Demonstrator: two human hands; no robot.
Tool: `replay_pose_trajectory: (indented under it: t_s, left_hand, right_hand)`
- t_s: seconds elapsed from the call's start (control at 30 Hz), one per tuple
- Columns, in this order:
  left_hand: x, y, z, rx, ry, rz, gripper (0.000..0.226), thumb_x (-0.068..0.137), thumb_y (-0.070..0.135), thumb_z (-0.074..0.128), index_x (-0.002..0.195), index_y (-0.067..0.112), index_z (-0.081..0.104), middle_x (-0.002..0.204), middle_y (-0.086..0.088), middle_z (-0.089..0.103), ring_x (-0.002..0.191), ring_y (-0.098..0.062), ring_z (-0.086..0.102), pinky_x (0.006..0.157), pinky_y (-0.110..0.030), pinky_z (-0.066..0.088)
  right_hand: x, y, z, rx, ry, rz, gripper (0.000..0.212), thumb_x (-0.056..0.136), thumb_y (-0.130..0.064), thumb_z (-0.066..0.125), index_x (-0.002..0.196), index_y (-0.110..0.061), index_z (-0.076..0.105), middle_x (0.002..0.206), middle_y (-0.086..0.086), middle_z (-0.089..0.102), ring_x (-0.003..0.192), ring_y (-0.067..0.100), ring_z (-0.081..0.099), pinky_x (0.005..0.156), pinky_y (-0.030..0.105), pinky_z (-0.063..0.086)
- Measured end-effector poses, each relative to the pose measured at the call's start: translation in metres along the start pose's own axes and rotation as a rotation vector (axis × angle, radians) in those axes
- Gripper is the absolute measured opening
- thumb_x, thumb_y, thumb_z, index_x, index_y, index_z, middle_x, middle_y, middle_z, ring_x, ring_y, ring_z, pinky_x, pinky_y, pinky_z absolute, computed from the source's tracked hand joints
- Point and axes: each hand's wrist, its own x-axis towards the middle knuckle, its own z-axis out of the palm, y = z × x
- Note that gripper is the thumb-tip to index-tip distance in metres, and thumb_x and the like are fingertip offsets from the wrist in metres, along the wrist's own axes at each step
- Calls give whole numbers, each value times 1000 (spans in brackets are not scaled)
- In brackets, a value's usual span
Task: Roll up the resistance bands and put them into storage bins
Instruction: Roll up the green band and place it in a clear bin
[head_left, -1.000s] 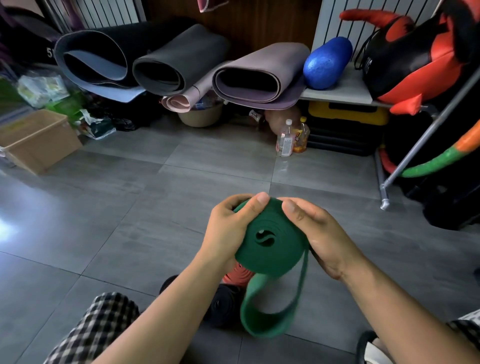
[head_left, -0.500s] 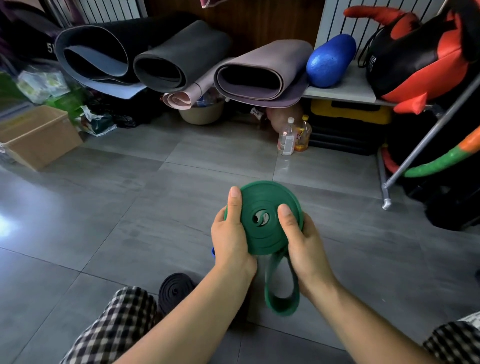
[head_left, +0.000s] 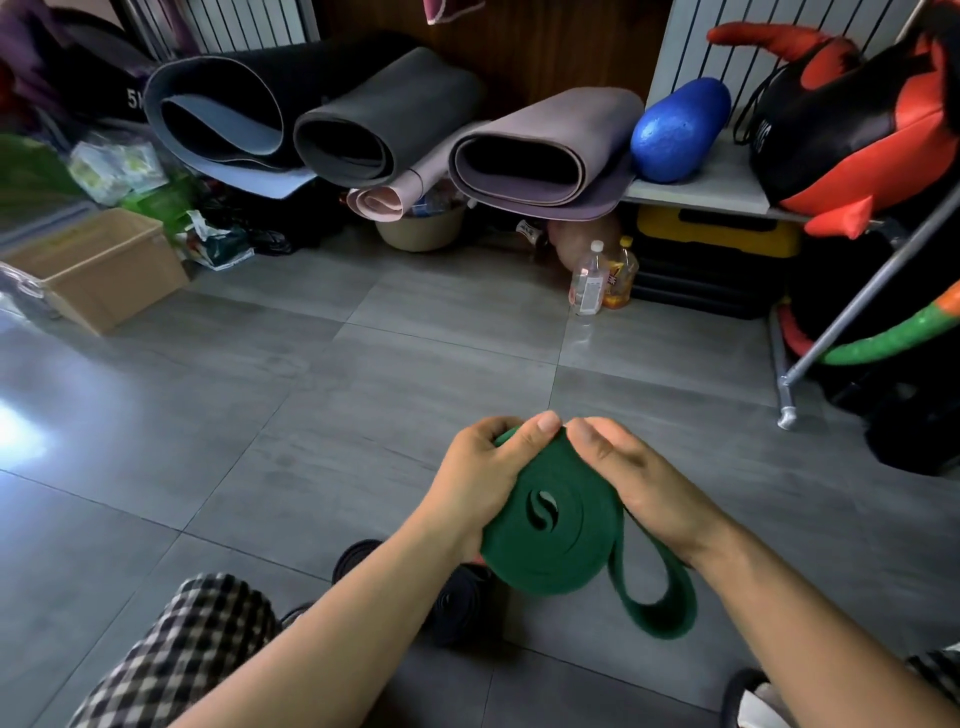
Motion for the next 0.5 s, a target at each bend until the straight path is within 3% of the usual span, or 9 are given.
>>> replay_pose_trajectory:
  t_s: [0.07,0.2,0.27,0.37,0.5]
  left_hand:
    - [-1,0,-1,-75,65,9,34,82,35,64,96,4,63,84,-13,70,72,-25,67,65,-35,56]
    - [0,4,-11,-236,203,-28,44,82,43,61,99,2,64,91,-16,72,79,-29,69,64,-35,58]
    - [0,6,-13,-308,253,-48,47,83,45,60,99,1,65,92,-17,71,78,-29,69,64,-35,59]
    - [-2,7,-13,-391,355,-81,47,83,47,60,95,2,66,91,-17,71,73,-27,69,54,-30,57]
    - [1,8,-15,-560,453,-110,43,83,48,59,83,6,65,76,-8,70,59,-19,66,47,-26,55]
  right_hand:
    - [-1,1,2,55,7,-3,65,72,-75,43,114,-26,56,112,-7,65,107,7,60,100,39,44]
    - [1,3,14,145,45,-1,65,76,-70,43,125,-27,53,126,-10,59,119,4,51,108,37,35]
    - [2,4,25,233,139,-26,54,77,-60,45,117,-26,59,117,-9,64,112,5,57,103,34,41]
    - [3,8,42,324,293,-74,52,81,-62,48,111,-23,61,107,-8,67,100,6,60,88,27,45]
    - [9,13,60,375,397,-141,49,71,-64,44,112,-40,57,122,-10,60,117,9,54,101,38,41]
